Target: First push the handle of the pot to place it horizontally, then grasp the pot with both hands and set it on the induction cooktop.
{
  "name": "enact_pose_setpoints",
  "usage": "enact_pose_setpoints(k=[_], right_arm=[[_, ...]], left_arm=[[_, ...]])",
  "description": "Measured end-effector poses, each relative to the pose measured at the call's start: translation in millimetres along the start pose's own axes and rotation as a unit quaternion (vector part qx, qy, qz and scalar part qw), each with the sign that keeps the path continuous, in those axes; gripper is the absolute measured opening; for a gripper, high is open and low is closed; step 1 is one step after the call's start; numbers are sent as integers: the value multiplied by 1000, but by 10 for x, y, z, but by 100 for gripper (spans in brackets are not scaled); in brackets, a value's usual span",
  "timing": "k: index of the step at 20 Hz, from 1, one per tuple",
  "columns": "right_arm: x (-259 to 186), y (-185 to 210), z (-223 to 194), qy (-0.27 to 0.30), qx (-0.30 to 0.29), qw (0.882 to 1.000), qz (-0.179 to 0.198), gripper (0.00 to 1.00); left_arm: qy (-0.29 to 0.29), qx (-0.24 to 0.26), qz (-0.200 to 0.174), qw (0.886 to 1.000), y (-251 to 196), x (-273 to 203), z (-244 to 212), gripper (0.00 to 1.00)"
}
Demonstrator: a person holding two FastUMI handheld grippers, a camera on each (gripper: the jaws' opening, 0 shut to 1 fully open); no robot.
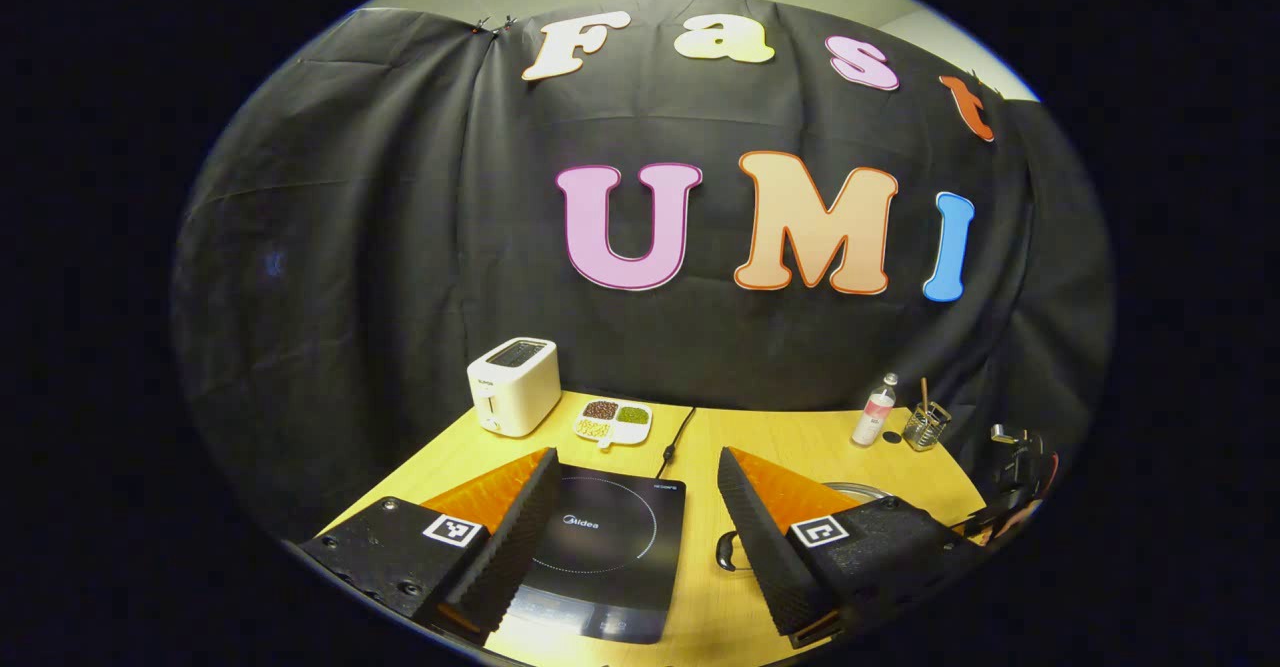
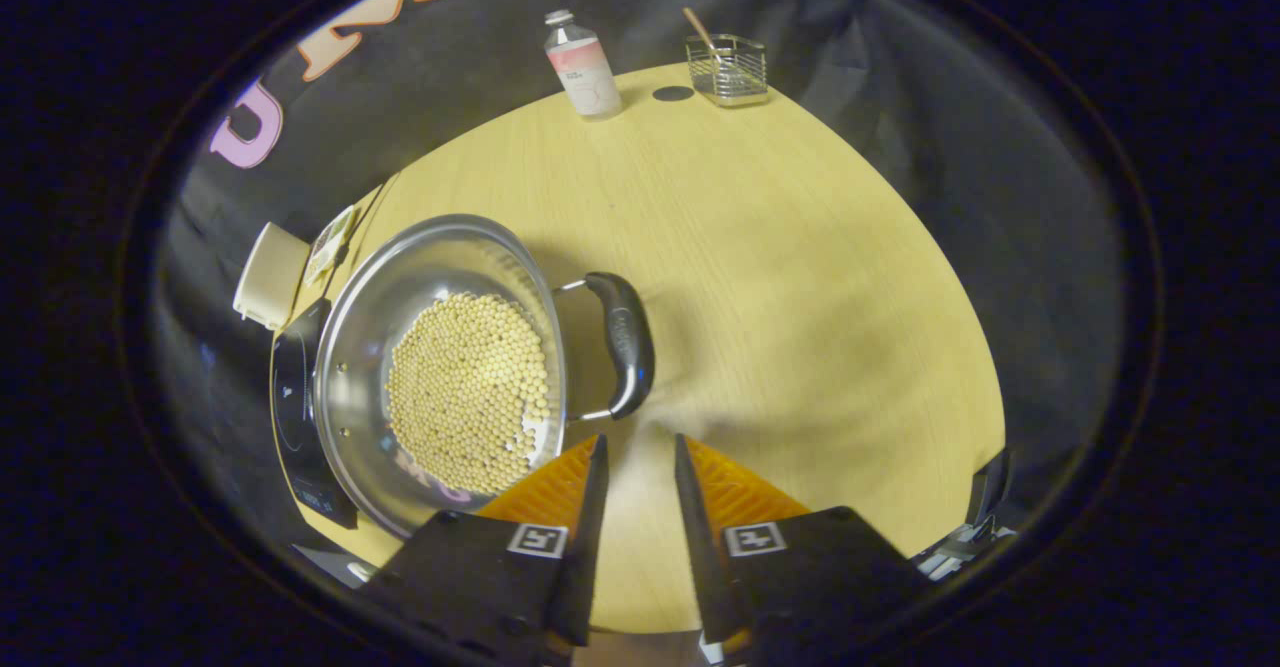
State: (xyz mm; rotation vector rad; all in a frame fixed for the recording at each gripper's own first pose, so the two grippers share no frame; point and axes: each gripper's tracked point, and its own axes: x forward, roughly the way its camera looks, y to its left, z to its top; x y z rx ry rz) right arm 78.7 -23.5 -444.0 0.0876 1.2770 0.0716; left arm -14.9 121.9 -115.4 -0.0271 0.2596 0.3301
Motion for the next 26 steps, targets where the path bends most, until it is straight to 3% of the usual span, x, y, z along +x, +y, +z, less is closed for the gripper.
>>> enact_pose_setpoints(k=[1,2,3,6,12,13,14,26], right_arm=[[-49,-26,42,-1,13,1000,7,54],[-107,-49,72,-3,30,999,18,58],[-165,-48,142,-7,46,998,33,70],[-300,47,382,-27,76,994,71,81],[-336,202,769,-44,92,988,113,80],[-278,209,786,-40,90,989,113,80],[-223,229,764,-36,85,989,113,91],[335,337,696,7,20,994,107,90]], left_arm=[[9,-2,-6,1000,-65,35,-49,96],[20,-5,-14,1000,-125,71,-109,96],[32,-9,-21,999,-183,108,-178,96],[67,-25,-44,996,-346,211,-386,94],[168,-34,-69,983,-580,480,-987,96],[181,-27,-69,981,-602,528,-1078,96],[195,-22,-71,978,-637,584,-1168,96],[309,-19,-87,947,-968,1055,-2036,97]])
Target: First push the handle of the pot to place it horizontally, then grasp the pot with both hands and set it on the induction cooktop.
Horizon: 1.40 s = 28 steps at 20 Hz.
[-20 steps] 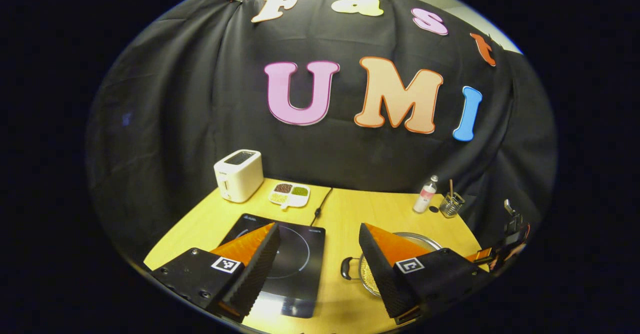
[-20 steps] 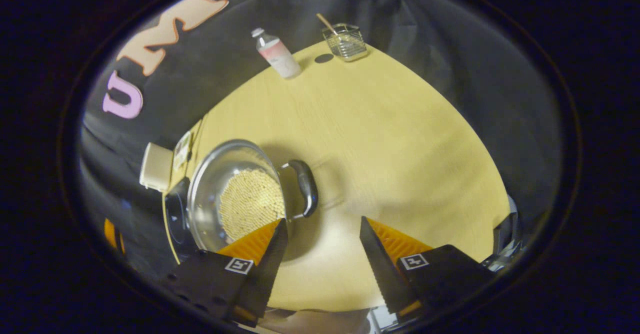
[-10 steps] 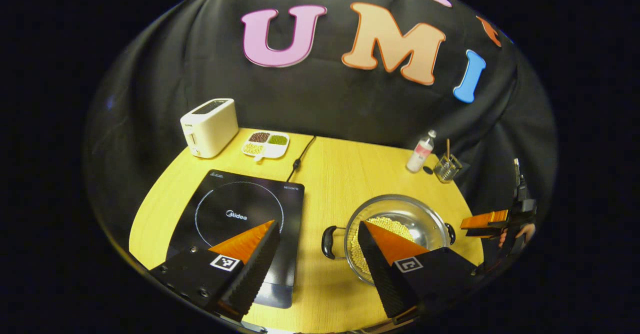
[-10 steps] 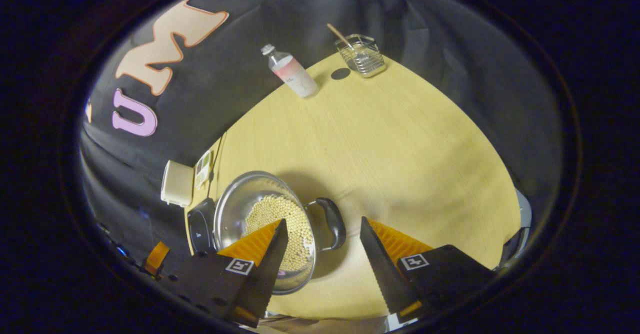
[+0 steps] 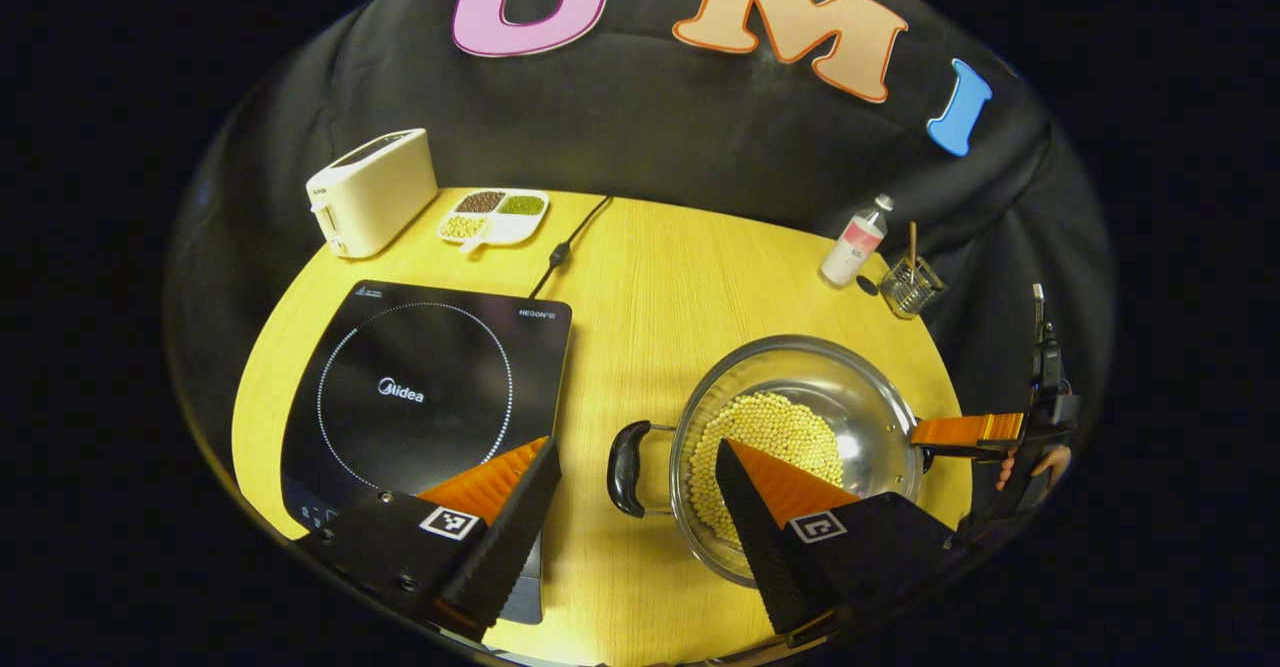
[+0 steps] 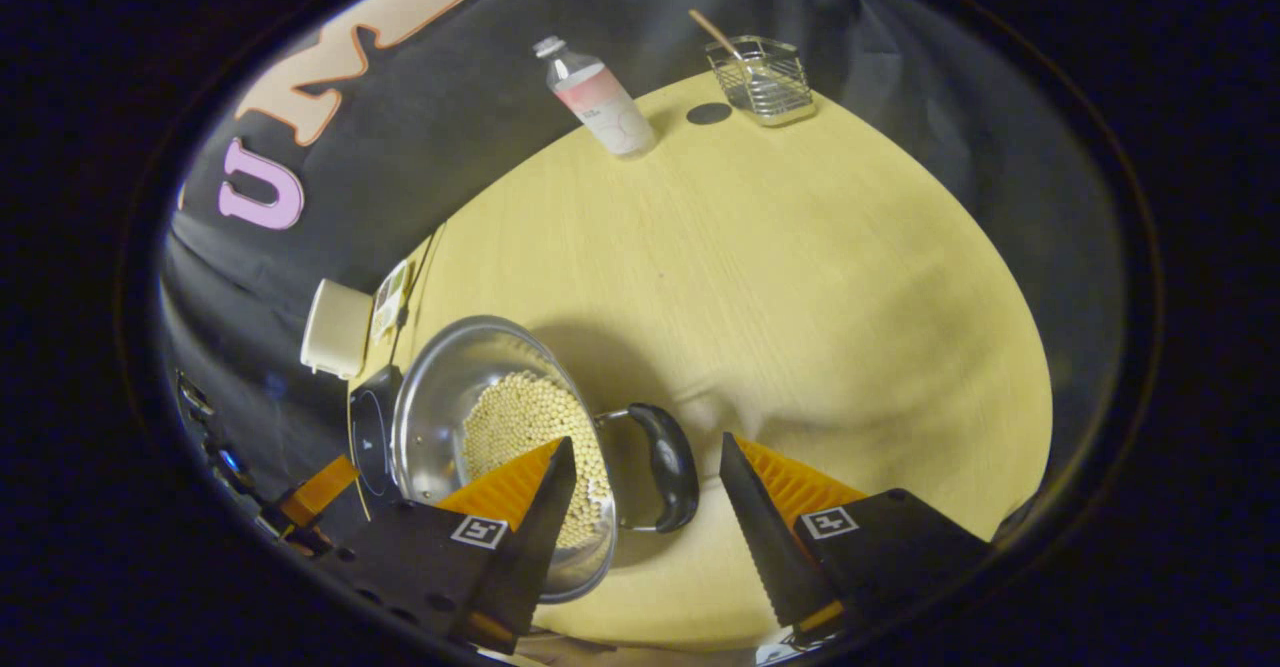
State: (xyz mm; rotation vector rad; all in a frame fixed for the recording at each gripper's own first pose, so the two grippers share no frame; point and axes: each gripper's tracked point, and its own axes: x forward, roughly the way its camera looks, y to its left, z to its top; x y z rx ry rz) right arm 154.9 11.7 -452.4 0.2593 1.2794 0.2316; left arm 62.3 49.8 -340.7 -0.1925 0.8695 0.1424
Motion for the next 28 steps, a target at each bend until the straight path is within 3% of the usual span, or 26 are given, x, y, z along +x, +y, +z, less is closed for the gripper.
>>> enact_pose_setpoints(k=[3,4,12,15,17,20,22,23,24,26,28], right_arm=[[95,-62,-39,12,-16,1000,-6,90],[123,-61,-52,16,-19,1000,-4,80],[273,-19,-100,37,-19,999,10,80],[312,32,-106,43,-21,999,16,65],[304,30,-129,42,-23,999,16,56],[315,47,-163,49,-19,998,24,53],[327,51,-154,45,-24,998,28,53],[311,50,-127,39,-30,998,29,58],[321,49,-145,35,-35,998,27,47],[318,44,-133,28,-40,999,22,47],[304,47,-137,25,-48,998,19,47]], left_arm=[[29,4,4,1000,9,129,-165,97],[40,4,5,999,15,176,-218,97],[84,-26,-2,996,-19,536,-427,97],[99,-31,-9,995,-48,636,-497,99],[108,-38,-14,993,-77,688,-542,84],[118,-34,-1,992,4,764,-594,69],[118,-41,-2,992,-13,738,-580,63],[117,-42,-1,992,-11,733,-581,62],[115,-45,0,992,-9,733,-579,61],[114,-47,-1,992,-12,731,-575,63],[112,-50,2,993,-13,717,-576,58]])
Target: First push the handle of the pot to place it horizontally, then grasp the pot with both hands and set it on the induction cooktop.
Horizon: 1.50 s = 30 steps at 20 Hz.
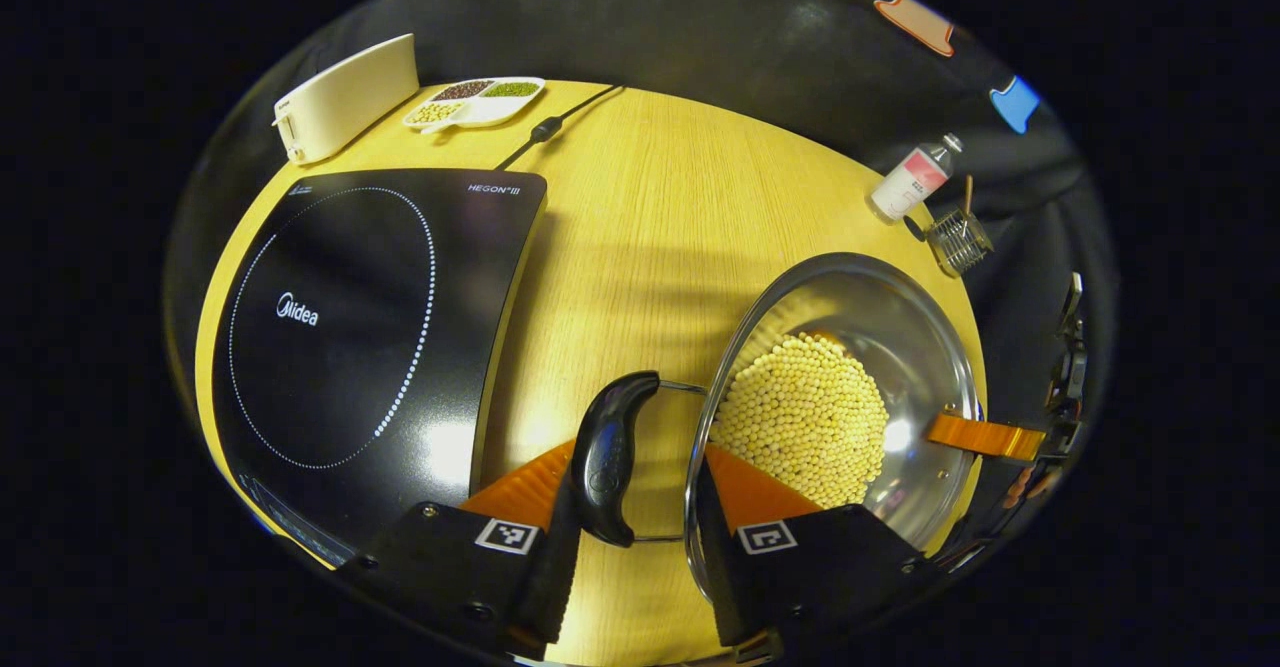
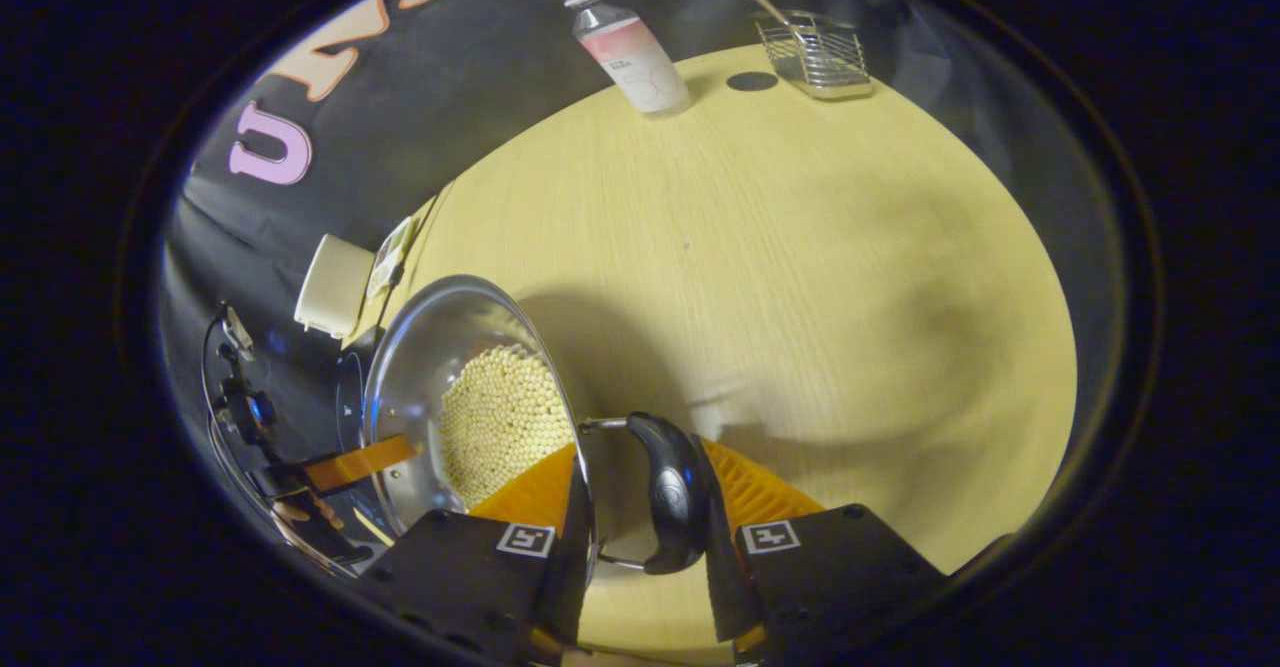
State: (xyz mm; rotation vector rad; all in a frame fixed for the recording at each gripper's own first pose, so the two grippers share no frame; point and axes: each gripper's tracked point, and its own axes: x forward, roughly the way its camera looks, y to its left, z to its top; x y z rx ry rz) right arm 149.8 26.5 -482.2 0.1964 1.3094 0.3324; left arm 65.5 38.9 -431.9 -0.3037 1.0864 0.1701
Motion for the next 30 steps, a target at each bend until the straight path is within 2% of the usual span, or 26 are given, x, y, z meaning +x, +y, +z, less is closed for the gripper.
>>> enact_pose_setpoints(k=[1,3,6,10,11,14,18,24,28,29,30], right_arm=[[-5,-6,-8,1,-1,1000,-2,53],[-37,-5,3,-2,-5,1000,-4,53],[-148,5,3,-8,-4,1000,-1,53],[-327,68,-55,-15,-7,1000,-4,53],[-384,102,-83,-17,-8,1000,-3,47],[-530,247,-192,-16,-7,1000,6,47],[-632,466,-241,-25,-2,1000,16,47],[-755,1012,-350,-51,8,998,18,46],[-749,1495,-541,-59,17,998,17,46],[-720,1628,-594,-60,20,998,18,46],[-687,1757,-650,-60,23,998,20,46]], left_arm=[[-4,-3,2,1000,-9,-11,4,58],[-17,3,7,1000,-25,-70,22,61],[-35,12,7,999,-65,-189,50,57],[-38,9,5,999,-76,-391,19,60],[-38,7,4,999,-64,-453,8,58],[-45,7,6,999,5,-656,7,60],[-63,11,4,998,136,-906,111,57],[-95,31,-6,995,524,-1220,373,59],[-101,40,-11,994,986,-1374,499,58],[-100,41,-10,994,1121,-1403,523,55],[-100,40,-9,994,1261,-1428,544,59]])
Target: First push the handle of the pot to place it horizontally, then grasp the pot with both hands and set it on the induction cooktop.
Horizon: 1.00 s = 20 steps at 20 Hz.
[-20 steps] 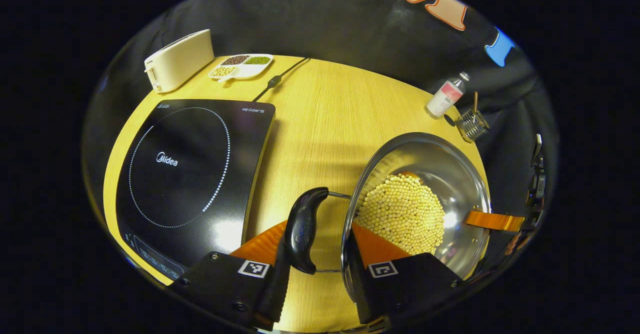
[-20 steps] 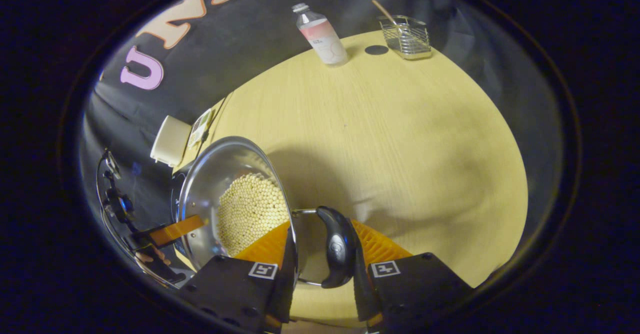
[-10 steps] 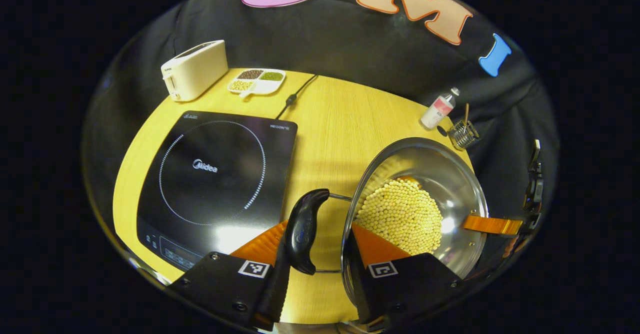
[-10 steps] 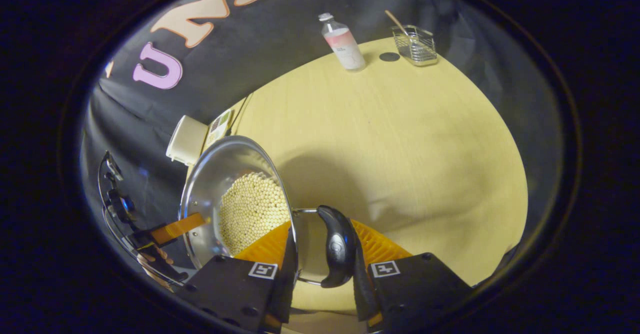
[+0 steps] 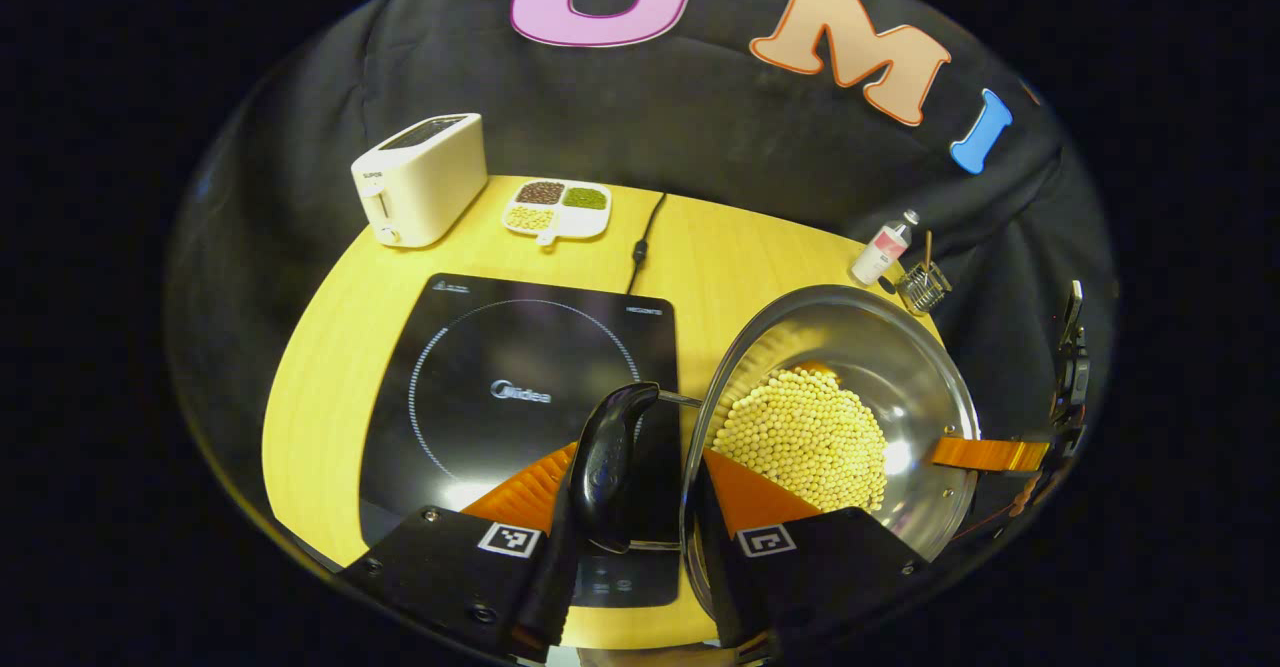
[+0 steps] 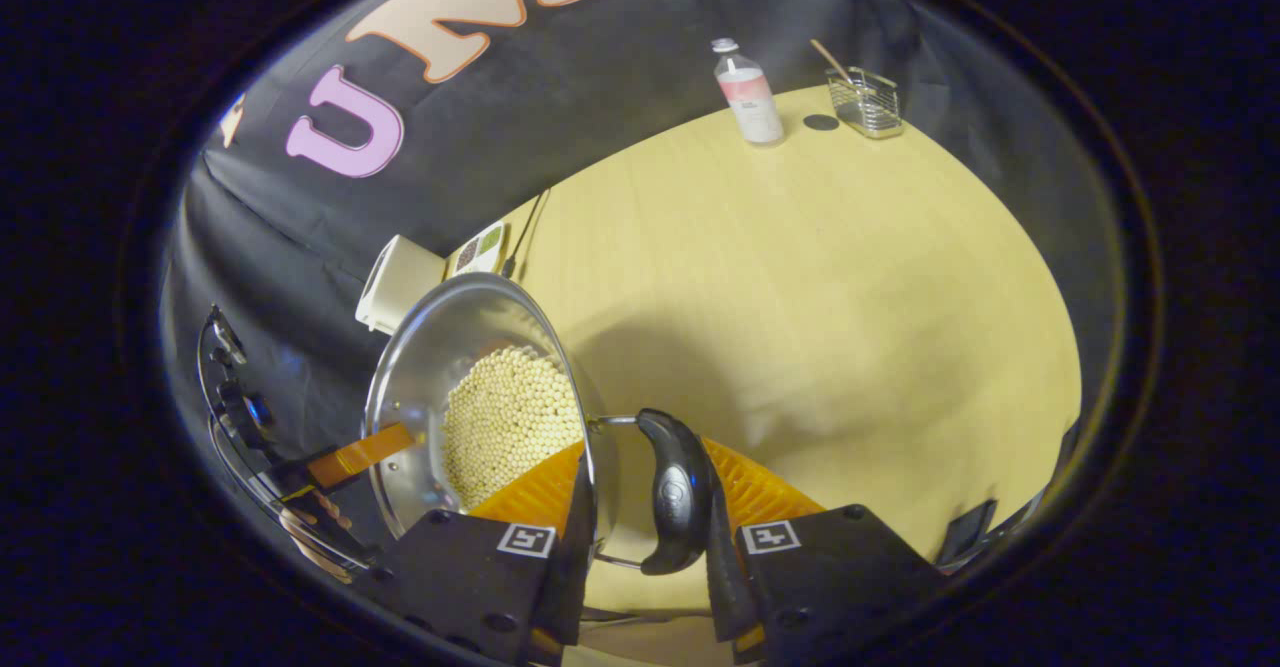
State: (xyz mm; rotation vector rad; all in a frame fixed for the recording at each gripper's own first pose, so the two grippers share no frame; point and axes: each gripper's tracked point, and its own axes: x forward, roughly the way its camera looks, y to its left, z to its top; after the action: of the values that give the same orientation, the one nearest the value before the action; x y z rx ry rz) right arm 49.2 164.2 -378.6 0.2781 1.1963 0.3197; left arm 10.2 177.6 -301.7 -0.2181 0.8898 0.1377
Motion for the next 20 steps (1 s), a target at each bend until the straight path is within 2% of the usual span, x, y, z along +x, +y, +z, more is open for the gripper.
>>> enact_pose_setpoints(k=[3,4,8,20], right_arm=[[129,355,-160,0,10,1000,5,46],[163,457,-214,0,11,1000,5,53],[325,827,-327,-12,13,1000,3,46],[934,1537,-442,-23,10,1000,-4,46]], left_arm=[[-4,3,6,1000,390,-61,63,58],[-6,8,8,1000,518,-77,89,58],[-13,15,14,1000,972,-81,148,57],[-28,-2,47,998,1892,213,261,57]])
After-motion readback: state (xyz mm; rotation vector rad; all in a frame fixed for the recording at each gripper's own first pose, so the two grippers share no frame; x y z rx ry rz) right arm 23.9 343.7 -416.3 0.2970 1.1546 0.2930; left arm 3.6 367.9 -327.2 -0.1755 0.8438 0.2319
